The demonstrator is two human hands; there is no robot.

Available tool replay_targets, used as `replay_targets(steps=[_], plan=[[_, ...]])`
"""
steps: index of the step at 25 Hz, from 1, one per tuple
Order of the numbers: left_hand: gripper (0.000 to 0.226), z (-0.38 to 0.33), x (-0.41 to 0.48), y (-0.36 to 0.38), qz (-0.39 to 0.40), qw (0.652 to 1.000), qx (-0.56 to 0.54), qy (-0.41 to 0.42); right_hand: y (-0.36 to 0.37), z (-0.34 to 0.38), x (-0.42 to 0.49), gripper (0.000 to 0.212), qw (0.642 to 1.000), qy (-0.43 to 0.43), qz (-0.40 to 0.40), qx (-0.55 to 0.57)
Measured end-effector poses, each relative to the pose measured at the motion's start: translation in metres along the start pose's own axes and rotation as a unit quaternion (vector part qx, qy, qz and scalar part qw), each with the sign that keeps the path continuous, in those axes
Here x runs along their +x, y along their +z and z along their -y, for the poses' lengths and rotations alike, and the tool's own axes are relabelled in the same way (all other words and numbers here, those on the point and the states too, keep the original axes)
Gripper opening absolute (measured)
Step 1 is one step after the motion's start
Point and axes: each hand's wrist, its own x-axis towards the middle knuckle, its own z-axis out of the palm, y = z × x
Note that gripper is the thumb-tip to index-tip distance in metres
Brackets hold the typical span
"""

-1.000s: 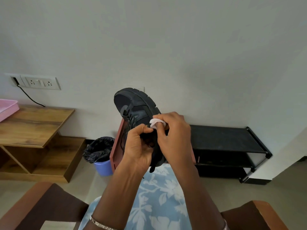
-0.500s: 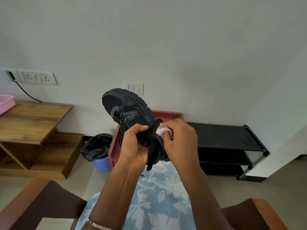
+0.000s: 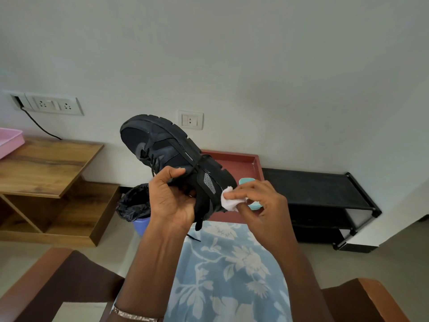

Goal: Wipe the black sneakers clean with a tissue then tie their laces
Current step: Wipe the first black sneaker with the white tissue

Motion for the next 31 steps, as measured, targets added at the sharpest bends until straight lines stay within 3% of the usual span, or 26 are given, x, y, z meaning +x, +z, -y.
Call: replay_targets(steps=[3, 7, 11, 13, 17, 20, 21, 24, 25, 28, 31], plan=[[0.011, 0.004, -0.001, 0.003, 0.009, 1.000, -0.007, -0.020, 0.010, 0.011, 0.013, 0.024, 1.000, -0.005, -0.020, 0.017], [0.012, 0.007, -0.008, 0.001, 0.018, 0.998, -0.041, -0.036, 0.034, 0.042, 0.020, 0.031, 0.999, -0.032, -0.024, 0.025], [0.052, -0.001, -0.006, -0.013, 0.021, 0.994, -0.102, -0.036, 0.031, 0.043, 0.005, 0.030, 0.997, -0.049, 0.033, 0.044], [0.057, -0.004, -0.004, -0.013, 0.011, 0.993, -0.114, 0.001, 0.021, 0.032, 0.003, 0.031, 0.996, -0.024, 0.071, 0.046], [0.050, -0.008, -0.006, -0.005, 0.006, 0.993, -0.117, 0.028, 0.023, 0.028, 0.011, 0.025, 1.000, 0.004, -0.011, 0.019], [0.031, -0.004, -0.013, 0.001, 0.008, 0.996, -0.087, 0.007, 0.037, 0.050, 0.013, 0.022, 0.995, -0.014, -0.084, 0.060], [0.022, -0.002, -0.016, 0.003, 0.009, 0.997, -0.076, -0.012, 0.041, 0.057, 0.012, 0.022, 0.994, -0.027, -0.081, 0.066], [0.048, 0.007, -0.022, 0.000, 0.005, 0.997, -0.052, -0.048, 0.053, 0.073, 0.008, 0.022, 0.997, -0.058, -0.003, 0.045], [0.048, 0.009, -0.023, 0.001, 0.006, 0.997, -0.052, -0.055, 0.053, 0.073, 0.008, 0.022, 0.997, -0.060, 0.009, 0.040], [0.023, 0.013, -0.023, 0.003, 0.022, 0.996, -0.064, -0.060, 0.040, 0.056, 0.012, 0.022, 0.998, -0.039, -0.040, 0.018], [0.020, 0.013, -0.018, 0.002, 0.033, 0.996, -0.059, -0.060, 0.022, 0.038, 0.019, 0.026, 0.998, 0.024, -0.059, 0.008]])
